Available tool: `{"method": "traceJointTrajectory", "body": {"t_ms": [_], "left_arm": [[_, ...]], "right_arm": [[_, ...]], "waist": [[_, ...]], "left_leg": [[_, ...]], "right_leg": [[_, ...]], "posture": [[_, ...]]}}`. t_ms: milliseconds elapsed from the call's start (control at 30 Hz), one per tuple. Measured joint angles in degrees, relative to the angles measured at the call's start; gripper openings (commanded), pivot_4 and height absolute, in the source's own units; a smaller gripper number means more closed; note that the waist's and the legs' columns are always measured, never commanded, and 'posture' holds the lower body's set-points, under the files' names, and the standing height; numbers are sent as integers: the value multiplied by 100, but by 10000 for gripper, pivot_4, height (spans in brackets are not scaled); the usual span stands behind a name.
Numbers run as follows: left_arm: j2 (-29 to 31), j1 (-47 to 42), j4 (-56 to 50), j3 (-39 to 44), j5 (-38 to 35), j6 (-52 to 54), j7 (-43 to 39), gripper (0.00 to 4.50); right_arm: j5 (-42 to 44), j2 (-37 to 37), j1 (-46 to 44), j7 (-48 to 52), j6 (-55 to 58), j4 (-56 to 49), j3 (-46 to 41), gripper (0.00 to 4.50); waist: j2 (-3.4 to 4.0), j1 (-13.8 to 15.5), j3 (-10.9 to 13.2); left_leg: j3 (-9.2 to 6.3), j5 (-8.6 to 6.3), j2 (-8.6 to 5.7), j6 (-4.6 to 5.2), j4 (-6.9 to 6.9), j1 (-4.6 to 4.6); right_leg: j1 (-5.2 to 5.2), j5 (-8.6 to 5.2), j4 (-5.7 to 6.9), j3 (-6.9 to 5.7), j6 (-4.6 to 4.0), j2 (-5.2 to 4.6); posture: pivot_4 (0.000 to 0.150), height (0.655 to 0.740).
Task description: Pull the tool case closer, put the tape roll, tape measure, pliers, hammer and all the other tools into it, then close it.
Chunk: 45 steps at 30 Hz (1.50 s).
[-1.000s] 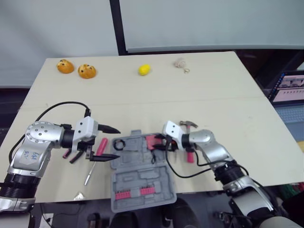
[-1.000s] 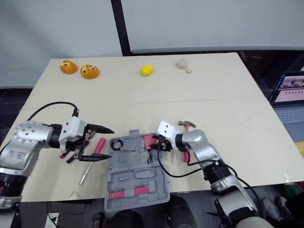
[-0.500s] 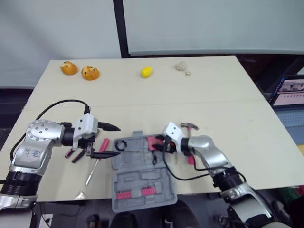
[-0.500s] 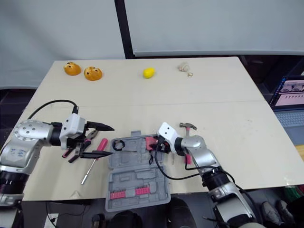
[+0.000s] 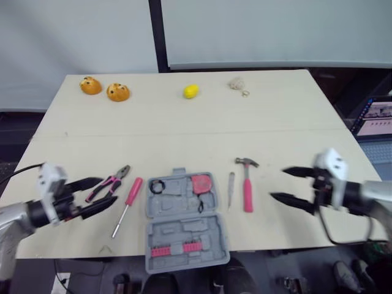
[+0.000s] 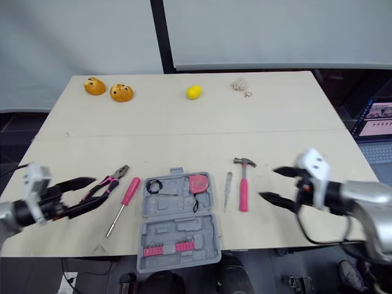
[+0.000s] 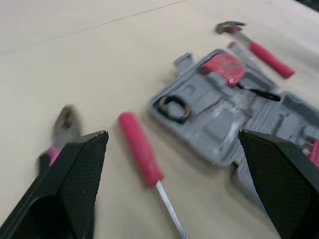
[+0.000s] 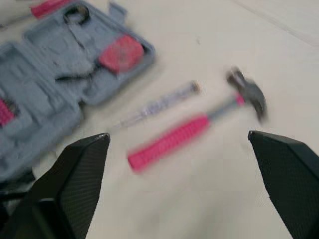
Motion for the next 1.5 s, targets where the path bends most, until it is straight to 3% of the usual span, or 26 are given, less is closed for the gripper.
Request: {"method": "traceJointTrajectory", "body": {"t_ms": [67, 267, 433, 633, 900, 1200, 1500], "left_arm": [[7, 386, 357, 518, 65, -124, 52, 45000], [93, 725, 1642, 1014, 696, -1108, 356, 45000], [219, 727, 2247, 1156, 770, -1548, 313, 45000], [213, 859, 2187, 1151, 769, -1655, 179, 45000], [200, 709, 1624, 873, 722, -1556, 134, 45000], [310, -153, 1530, 32, 759, -1364, 116, 45000], [380, -1896, 2877, -1390, 1439, -1819, 30, 45000]], "right_arm": [[-219, -317, 684, 337, -544, 552, -653, 44379], [-559, -499, 1447, 697, -1405, 1543, -1479, 44379], [-565, -625, 1262, 703, -1555, 1691, -1636, 44379], [-503, -604, 1165, 617, -1476, 1590, -1575, 44379], [-176, -482, 978, 287, -965, 844, -1486, 44379], [776, -115, 696, -241, -8, -903, -1021, 44379], [2249, 83, -217, -895, 849, -2080, -164, 44379]], "waist": [[-10, -1, 5], [-21, -12, 9], [-22, -25, 8], [-15, -20, 11], [-14, -11, 11], [-14, -6, 9], [-18, 1, 8]], "left_leg": [[1, -23, 0, 30, -2, -1], [8, -28, 3, 31, -8, 3], [8, -32, 12, 24, -11, 2], [8, -30, 12, 1, -17, 0], [7, -29, 10, 0, -16, 1], [8, -22, 6, -7, -11, -1], [10, -16, 4, -5, -5, -7]], "right_leg": [[0, 0, -9, -2, 0, 2], [0, -1, -23, 1, -3, 3], [-5, 2, -26, -2, -11, 2], [-9, 4, -27, -3, -10, 1], [-6, 8, -26, -4, -8, -4], [-6, 11, -19, -2, -5, -2], [-8, 16, -14, -7, -5, 2]], "posture": [[1500, 7292], [1500, 7292], [1500, 7292], [1500, 7292], [1500, 7292], [1500, 7292], [1500, 7292]]}}
